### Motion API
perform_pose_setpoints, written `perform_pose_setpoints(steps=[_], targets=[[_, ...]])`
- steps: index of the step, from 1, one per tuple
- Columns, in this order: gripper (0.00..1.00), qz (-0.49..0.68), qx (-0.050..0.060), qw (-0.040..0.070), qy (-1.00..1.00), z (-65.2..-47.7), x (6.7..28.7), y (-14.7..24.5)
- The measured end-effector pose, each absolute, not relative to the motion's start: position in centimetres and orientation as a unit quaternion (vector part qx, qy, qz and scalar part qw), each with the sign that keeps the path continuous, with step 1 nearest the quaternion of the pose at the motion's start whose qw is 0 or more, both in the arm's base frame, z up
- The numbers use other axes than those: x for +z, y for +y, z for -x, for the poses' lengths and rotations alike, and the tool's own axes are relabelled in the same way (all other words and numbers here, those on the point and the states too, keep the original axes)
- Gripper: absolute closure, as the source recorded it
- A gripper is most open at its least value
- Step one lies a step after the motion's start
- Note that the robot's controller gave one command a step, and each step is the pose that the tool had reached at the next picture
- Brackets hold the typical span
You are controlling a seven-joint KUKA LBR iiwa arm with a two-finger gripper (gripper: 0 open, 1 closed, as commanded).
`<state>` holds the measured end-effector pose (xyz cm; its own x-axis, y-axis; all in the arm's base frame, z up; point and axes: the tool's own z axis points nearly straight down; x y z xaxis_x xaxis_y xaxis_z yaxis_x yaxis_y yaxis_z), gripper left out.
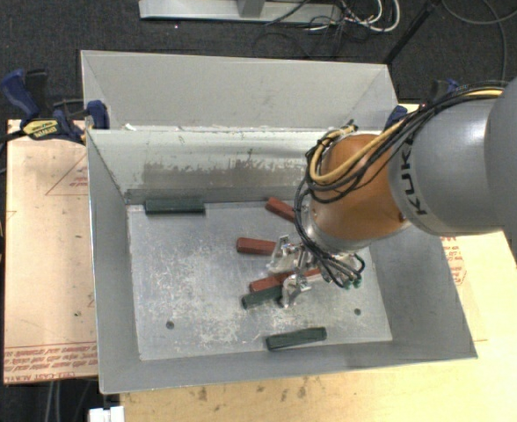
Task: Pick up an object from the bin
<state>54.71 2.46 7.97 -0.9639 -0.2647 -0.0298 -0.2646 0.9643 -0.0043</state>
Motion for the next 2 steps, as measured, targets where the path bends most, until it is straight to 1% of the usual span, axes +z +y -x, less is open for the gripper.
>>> perform_pose_setpoints(steps=[1, 2], targets=[[1.0, 0.134, 0.0, 0.015, 0.991, -54.7, 8.0, 2.5], [1.0, 0.161, 0.001, 0.002, 0.987, -56.1, 20.4, 5.7]])
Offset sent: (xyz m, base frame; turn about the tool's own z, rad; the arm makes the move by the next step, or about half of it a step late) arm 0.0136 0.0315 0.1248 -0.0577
